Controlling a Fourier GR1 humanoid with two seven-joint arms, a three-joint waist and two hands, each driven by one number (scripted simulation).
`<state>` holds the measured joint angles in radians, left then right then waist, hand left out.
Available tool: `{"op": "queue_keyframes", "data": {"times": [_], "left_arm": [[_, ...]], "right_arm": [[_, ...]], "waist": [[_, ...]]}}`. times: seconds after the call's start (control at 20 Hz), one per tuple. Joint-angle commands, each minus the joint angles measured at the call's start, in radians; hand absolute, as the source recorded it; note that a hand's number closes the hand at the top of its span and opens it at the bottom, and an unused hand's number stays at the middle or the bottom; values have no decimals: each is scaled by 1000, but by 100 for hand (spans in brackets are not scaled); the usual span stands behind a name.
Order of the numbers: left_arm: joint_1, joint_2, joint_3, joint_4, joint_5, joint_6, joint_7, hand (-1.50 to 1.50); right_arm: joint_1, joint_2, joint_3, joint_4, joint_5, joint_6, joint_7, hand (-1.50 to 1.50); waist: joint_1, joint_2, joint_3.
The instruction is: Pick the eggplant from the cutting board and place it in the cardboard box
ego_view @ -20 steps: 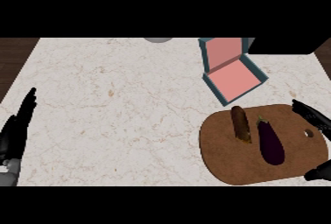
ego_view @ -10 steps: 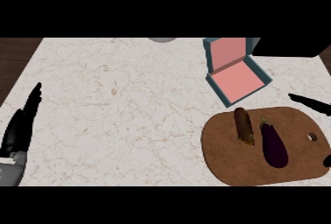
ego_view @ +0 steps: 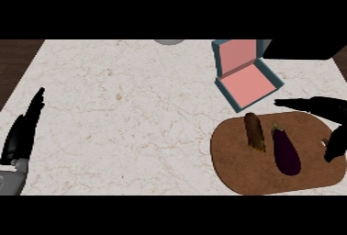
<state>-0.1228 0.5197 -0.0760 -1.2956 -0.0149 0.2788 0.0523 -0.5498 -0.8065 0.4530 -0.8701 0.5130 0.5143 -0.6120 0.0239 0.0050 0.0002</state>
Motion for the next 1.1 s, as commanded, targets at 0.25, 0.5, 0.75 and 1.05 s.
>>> {"op": "queue_keyframes", "data": {"times": [0.25,0.5,0.75,1.05], "left_arm": [[16,-6,51,-52,-15,-49,34,0],[2,-20,98,20,-42,-61,-4,0],[17,-40,98,-58,-79,-58,68,0],[41,-91,88,-17,-121,-31,-19,0]], "right_arm": [[-59,80,33,118,169,40,-40,-150],[-23,83,-14,19,183,72,-15,-150],[11,107,-38,40,223,38,-51,-150],[-2,147,-43,-10,192,112,-47,-150]], "waist": [[-12,-4,0],[-24,-6,-1],[-22,-6,0],[-23,-6,-1]]}}
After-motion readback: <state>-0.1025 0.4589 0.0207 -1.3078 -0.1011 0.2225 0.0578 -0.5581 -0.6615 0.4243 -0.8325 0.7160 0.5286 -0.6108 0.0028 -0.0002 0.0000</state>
